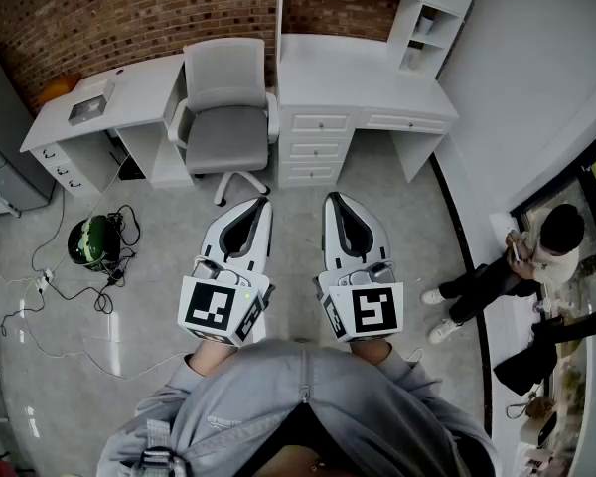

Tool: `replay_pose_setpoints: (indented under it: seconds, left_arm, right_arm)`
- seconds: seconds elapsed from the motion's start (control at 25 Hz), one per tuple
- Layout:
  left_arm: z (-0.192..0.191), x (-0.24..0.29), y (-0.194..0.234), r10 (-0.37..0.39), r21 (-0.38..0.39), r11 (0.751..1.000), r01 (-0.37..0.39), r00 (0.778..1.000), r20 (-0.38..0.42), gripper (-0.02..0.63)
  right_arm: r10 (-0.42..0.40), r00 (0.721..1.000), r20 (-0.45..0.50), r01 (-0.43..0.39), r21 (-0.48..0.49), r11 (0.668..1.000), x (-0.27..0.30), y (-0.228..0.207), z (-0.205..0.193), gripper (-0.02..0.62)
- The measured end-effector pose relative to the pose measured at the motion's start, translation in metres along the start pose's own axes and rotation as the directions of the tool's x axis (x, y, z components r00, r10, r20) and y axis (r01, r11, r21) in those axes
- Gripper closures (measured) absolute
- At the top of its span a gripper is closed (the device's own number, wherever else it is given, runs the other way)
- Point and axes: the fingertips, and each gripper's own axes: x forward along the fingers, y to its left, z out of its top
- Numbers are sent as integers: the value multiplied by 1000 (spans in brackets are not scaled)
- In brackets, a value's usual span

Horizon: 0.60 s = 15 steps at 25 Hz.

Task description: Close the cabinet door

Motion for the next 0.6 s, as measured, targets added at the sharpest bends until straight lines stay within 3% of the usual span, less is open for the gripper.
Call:
replay_pose_setpoints:
  seconds: [0.4, 0.6]
  left_arm:
    - [-1, -2, 19, -40, -4, 999, 40, 999, 4, 601]
    - [-6, -2, 23, -67, -13, 998, 67, 998, 4, 601]
  right_arm:
    - [-26, 1000, 4, 26, -12, 1000, 16, 17, 1, 569]
    - [-45, 998, 31, 44, 40, 998, 16, 19, 0, 569]
